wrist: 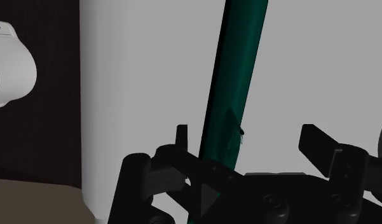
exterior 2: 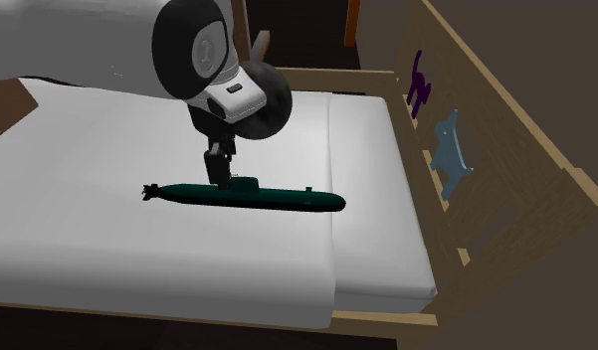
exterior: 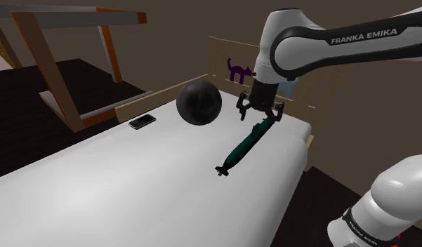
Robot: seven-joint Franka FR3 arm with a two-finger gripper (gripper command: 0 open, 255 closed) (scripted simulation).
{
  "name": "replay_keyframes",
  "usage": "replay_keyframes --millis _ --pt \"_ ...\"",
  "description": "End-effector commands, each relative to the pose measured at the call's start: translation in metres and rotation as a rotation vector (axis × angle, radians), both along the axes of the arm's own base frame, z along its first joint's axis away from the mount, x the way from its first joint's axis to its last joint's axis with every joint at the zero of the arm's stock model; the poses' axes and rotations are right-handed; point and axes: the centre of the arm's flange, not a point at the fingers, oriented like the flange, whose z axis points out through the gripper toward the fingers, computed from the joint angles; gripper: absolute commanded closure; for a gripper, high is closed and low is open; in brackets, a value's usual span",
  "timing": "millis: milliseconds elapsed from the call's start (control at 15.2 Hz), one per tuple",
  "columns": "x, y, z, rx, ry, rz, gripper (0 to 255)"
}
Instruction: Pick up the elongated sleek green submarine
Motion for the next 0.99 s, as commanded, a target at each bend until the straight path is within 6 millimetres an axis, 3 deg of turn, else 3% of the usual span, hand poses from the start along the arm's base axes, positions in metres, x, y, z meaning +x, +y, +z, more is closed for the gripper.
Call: replay_keyframes --millis 0,132,264,330,924 --pt "0.0 0.0 -0.012 0.0 0.0 -0.004 0" --pt "0.0 0.0 -0.025 0.0 0.0 -0.004 0" --pt "0.0 0.0 -0.025 0.0 0.0 -0.004 0" --pt "0.0 0.001 -0.026 0.0 0.0 -0.004 255" --pt "0.0 0.0 -0.025 0.0 0.0 -0.004 255"
